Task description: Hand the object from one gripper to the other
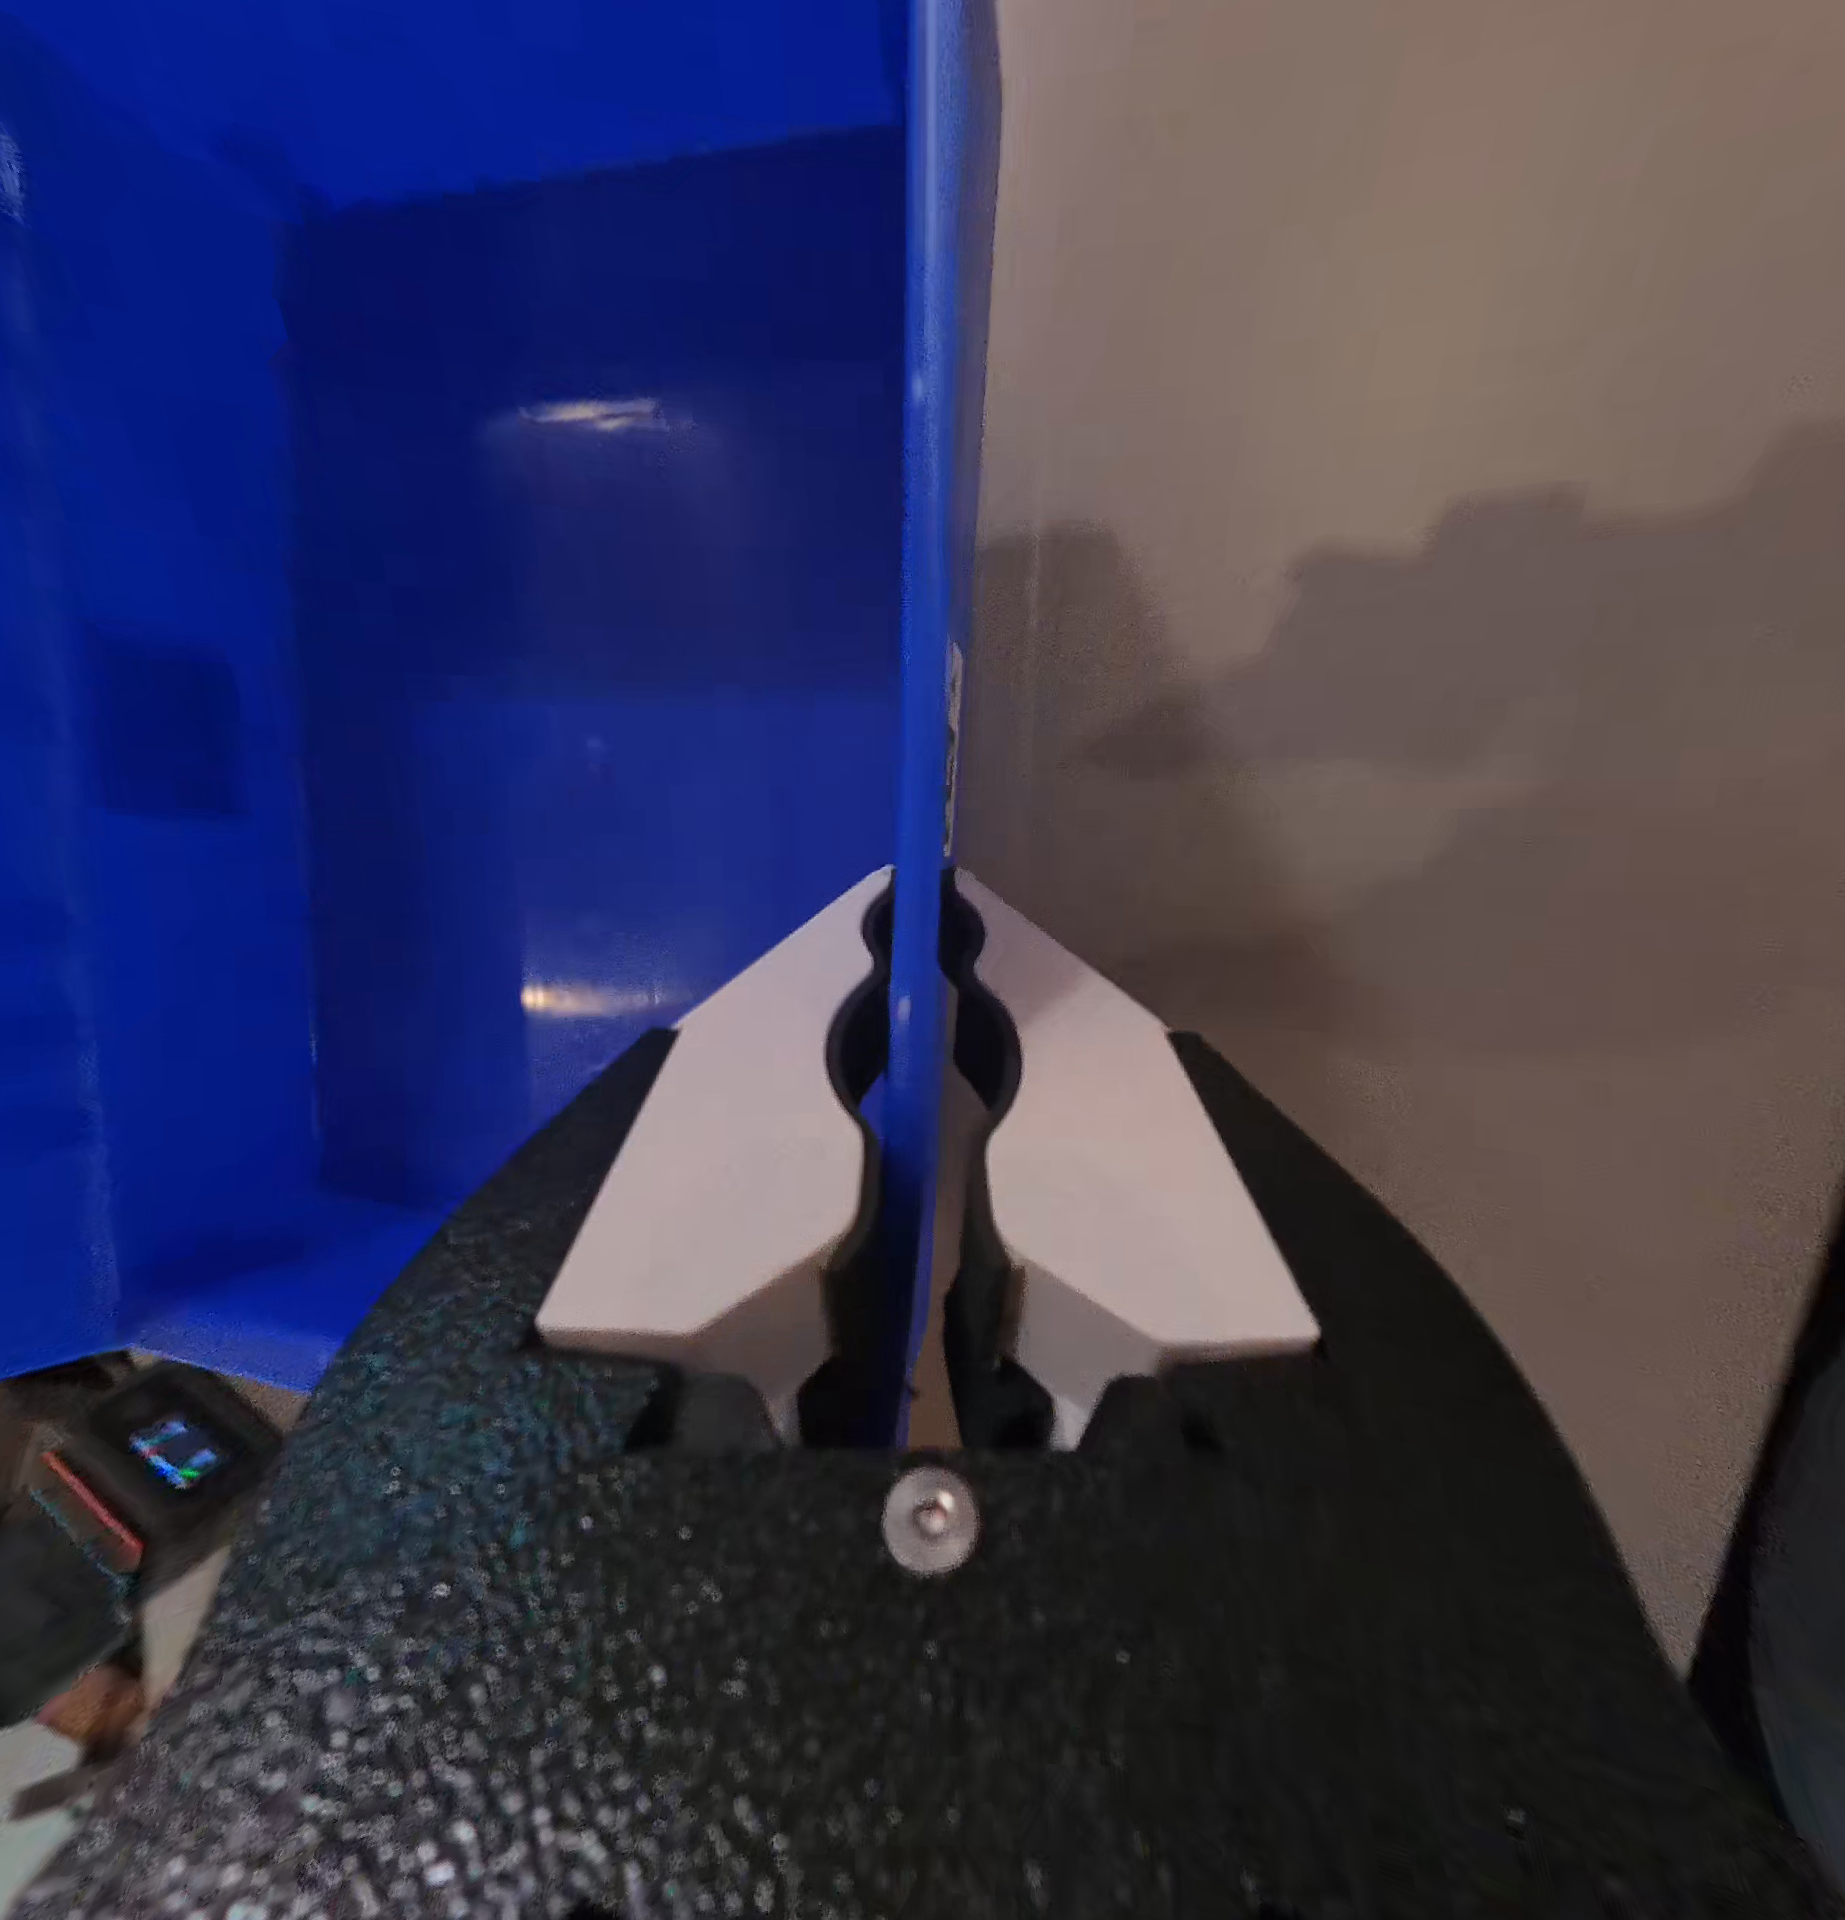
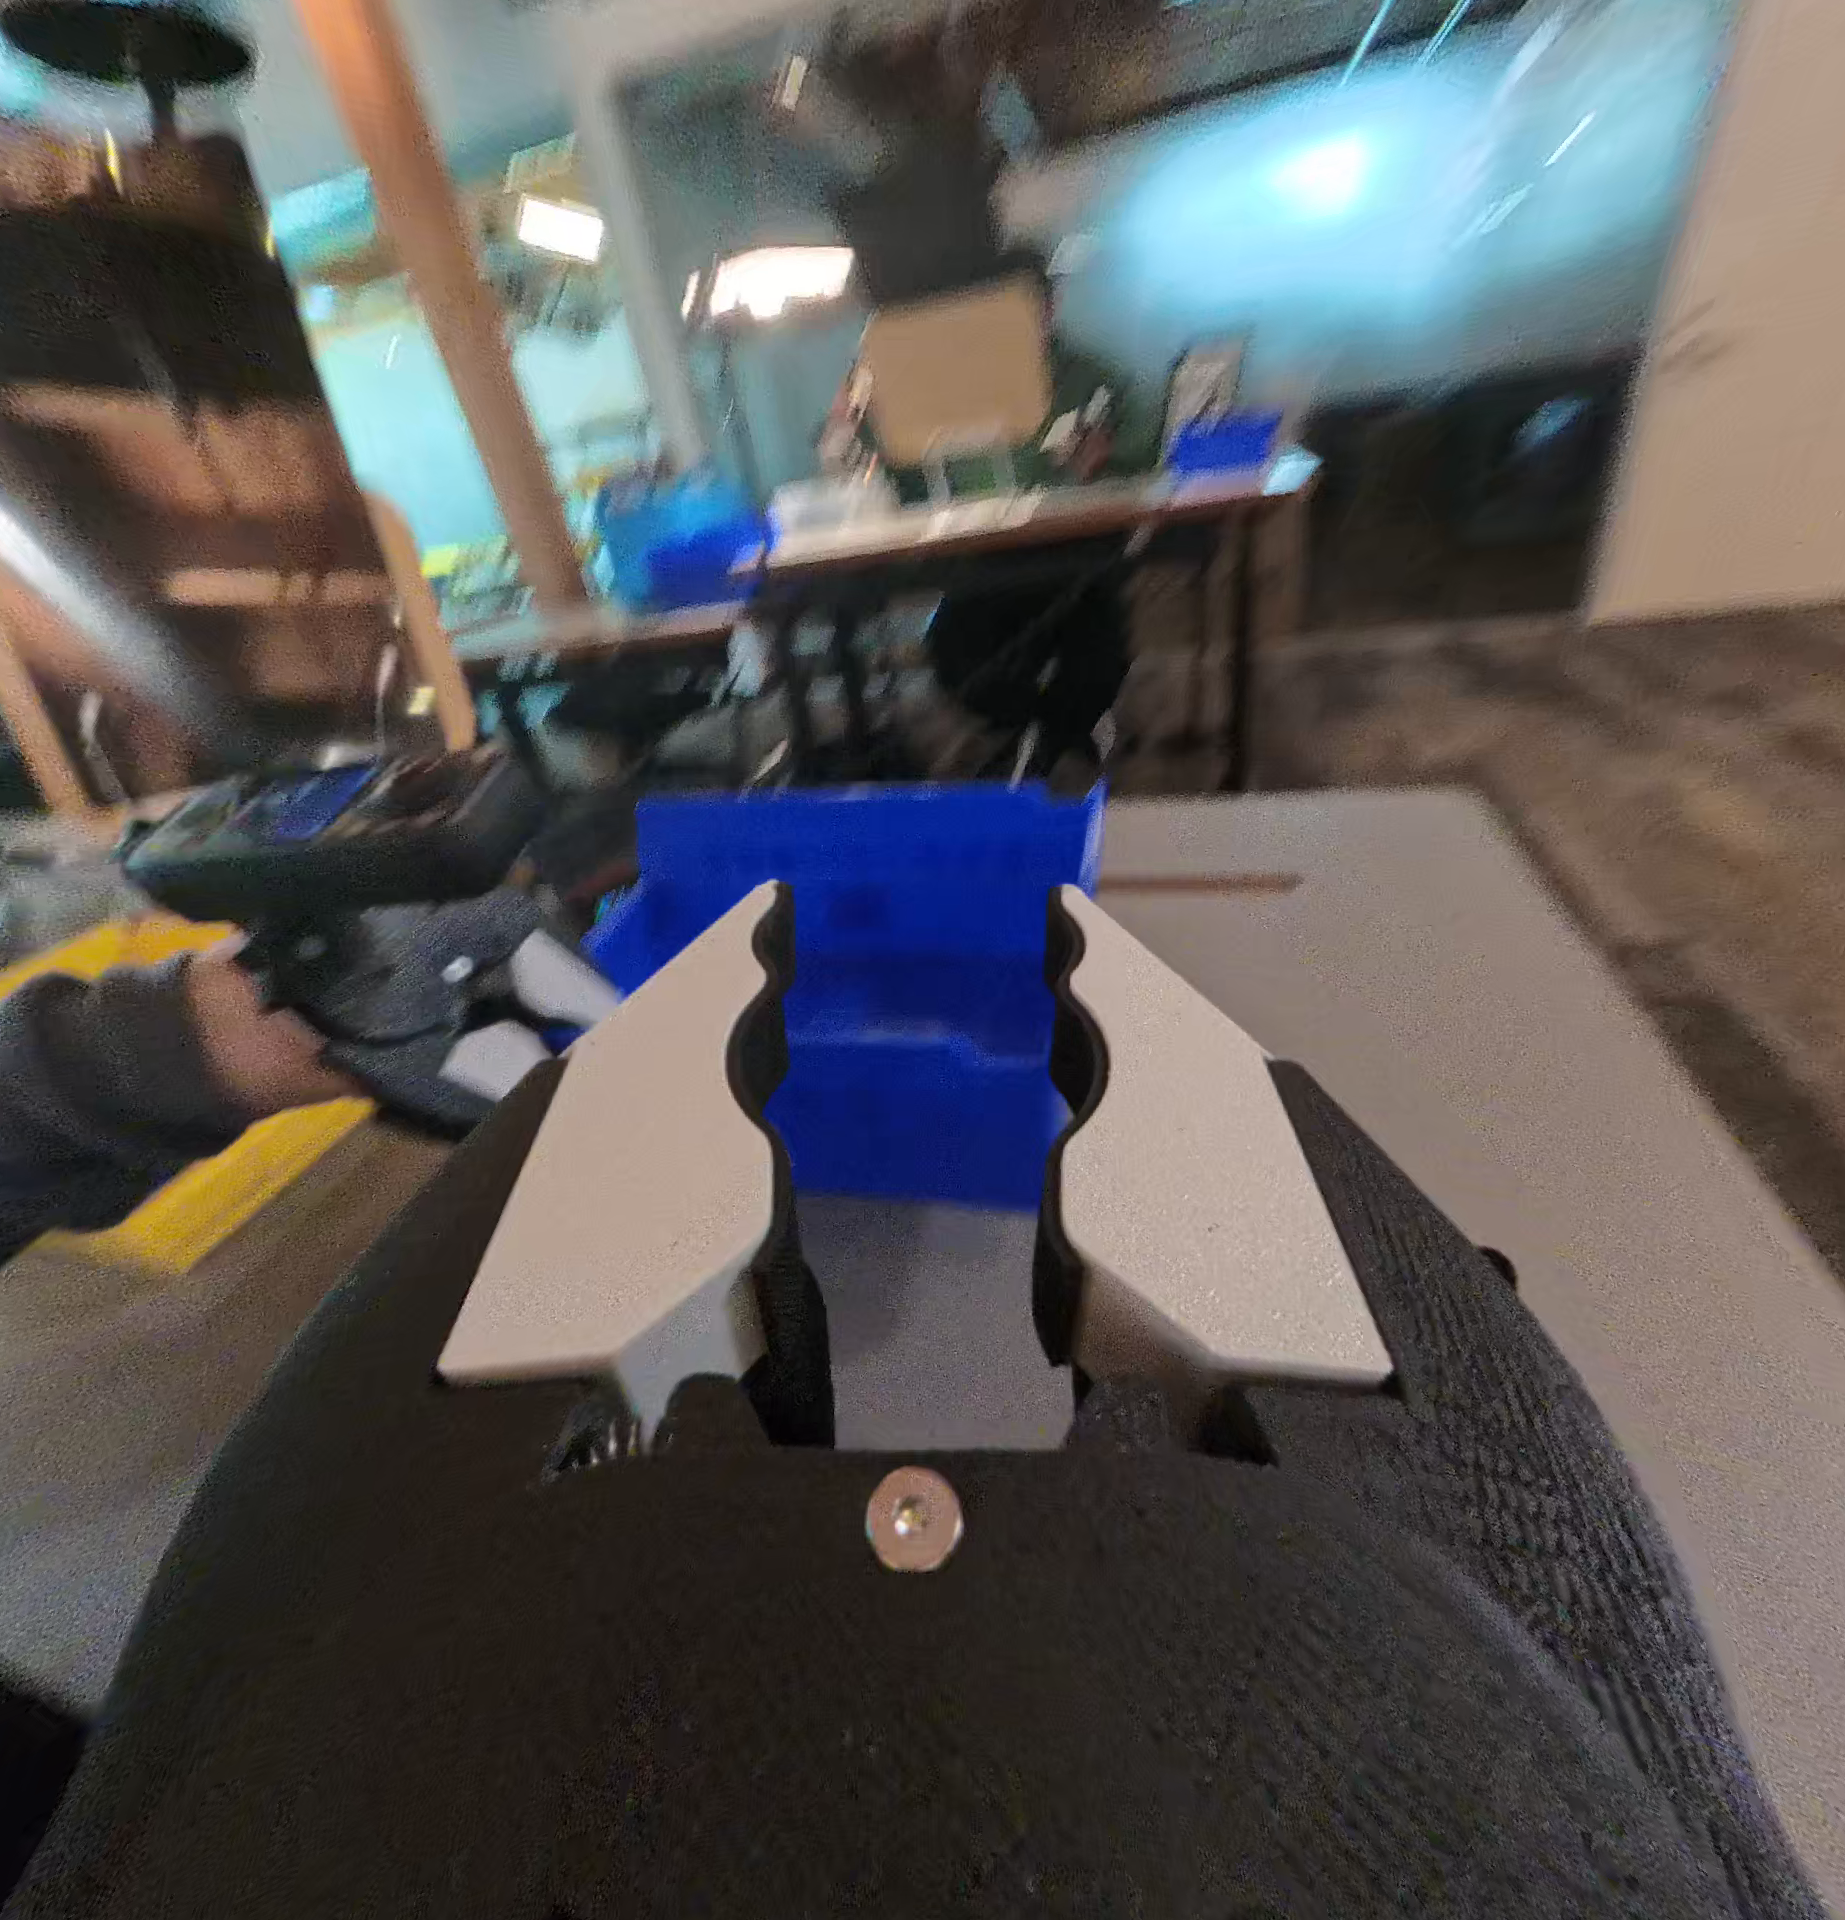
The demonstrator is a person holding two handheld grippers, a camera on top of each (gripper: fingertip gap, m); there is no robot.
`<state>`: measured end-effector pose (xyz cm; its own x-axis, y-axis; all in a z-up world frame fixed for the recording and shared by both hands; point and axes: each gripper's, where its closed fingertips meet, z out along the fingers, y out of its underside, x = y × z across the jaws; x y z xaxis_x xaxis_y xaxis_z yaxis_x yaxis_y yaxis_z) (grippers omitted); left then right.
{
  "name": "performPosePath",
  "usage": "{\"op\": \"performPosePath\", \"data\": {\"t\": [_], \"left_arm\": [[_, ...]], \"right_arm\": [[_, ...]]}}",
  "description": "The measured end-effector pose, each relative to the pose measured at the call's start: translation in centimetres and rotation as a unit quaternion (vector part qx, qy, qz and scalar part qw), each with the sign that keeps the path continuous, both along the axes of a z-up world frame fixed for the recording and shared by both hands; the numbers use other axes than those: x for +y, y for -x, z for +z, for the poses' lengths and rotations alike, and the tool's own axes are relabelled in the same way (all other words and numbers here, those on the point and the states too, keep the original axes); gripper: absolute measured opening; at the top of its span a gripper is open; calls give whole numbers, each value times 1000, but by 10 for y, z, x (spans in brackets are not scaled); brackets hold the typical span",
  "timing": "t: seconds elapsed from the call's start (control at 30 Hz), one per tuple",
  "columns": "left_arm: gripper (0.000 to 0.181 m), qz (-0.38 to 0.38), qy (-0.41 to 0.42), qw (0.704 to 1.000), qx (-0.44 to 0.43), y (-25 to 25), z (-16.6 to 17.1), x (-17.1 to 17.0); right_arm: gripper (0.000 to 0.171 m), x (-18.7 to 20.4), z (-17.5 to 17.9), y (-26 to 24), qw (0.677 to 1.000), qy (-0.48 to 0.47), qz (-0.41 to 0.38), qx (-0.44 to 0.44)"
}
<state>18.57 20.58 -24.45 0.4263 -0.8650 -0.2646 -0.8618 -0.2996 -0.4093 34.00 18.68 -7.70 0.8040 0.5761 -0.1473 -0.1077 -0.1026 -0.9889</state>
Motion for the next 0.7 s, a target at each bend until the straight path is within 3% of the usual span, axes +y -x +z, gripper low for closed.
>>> {"op": "performPosePath", "data": {"t": [0.1, 0.17, 0.37, 0.43, 0.5, 0.6, 0.7], "left_arm": [[5, 56, 10, 998, -38, -18, -21, 15], [5, 82, 30, 994, -65, -28, -30, 16], [7, 160, 10, 987, -24, -27, -49, 33], [64, 188, -23, 982, -22, -31, -42, 42], [120, 158, 7, 985, -63, -58, -40, 33], [150, 99, 23, 982, -159, -100, -20, 16], [151, 85, -58, 972, -210, -95, 21, 15]], "right_arm": [[45, 26, -28, 23, 998, 29, 6, -57], [42, 34, -31, 36, 998, 28, 21, -48], [39, 52, -45, 52, 997, 37, 33, -53], [40, 53, -46, 48, 998, 40, 29, -50], [40, 54, -44, 40, 998, 42, 15, -36], [40, 55, -44, 23, 998, 58, -10, -16], [43, 54, -49, 8, 997, 69, -35, -31]]}}
